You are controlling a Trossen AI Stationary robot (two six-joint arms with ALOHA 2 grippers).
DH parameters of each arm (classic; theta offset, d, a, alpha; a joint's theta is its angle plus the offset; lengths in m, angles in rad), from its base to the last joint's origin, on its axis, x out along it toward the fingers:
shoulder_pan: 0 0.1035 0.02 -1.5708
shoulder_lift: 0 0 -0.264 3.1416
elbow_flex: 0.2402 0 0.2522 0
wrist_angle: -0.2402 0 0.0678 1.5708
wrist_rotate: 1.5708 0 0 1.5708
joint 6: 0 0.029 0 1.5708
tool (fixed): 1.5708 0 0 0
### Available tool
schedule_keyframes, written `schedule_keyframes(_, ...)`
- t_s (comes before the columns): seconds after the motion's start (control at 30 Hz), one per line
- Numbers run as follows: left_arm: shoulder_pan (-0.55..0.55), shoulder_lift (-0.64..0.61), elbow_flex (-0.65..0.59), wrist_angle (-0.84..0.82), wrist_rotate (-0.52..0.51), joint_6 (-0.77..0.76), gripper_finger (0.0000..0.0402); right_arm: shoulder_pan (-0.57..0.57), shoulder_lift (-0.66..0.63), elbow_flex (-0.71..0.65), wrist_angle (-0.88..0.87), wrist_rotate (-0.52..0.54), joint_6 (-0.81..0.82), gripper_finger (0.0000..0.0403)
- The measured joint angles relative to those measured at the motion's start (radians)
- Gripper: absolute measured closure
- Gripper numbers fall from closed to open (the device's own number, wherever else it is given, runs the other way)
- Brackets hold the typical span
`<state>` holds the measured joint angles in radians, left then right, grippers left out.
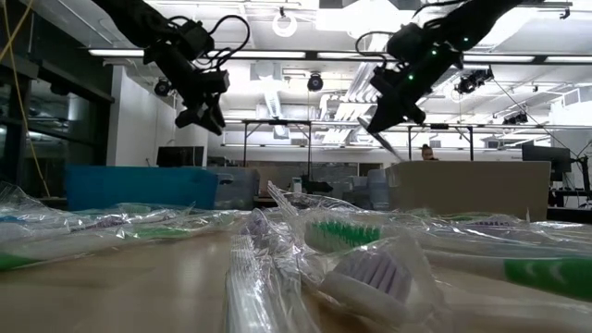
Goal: Pick & Place Toothbrushes
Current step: Put the violet toothbrush into the right black bin
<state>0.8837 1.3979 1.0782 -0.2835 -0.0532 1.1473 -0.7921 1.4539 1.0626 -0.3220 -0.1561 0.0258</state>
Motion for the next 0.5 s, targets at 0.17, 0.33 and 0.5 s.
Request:
schedule_keyframes(0.17, 0.0, 0.0, 0.0, -0.012, 0.0, 0.0, 0.0254, 0.0, 0.074, 0.116, -0.189, 0.017, -0.023, 0.0388)
schedule_keyframes(0.33, 0.0, 0.0, 0.0, -0.011, 0.001, 0.0, 0.0254, 0.0, 0.142, 0.158, -0.246, 0.046, -0.046, 0.0384)
schedule_keyframes(0.5, 0.0, 0.0, 0.0, -0.012, 0.003, -0.005, 0.0254, 0.0, 0.192, 0.157, -0.261, 0.053, -0.05, 0.0381)
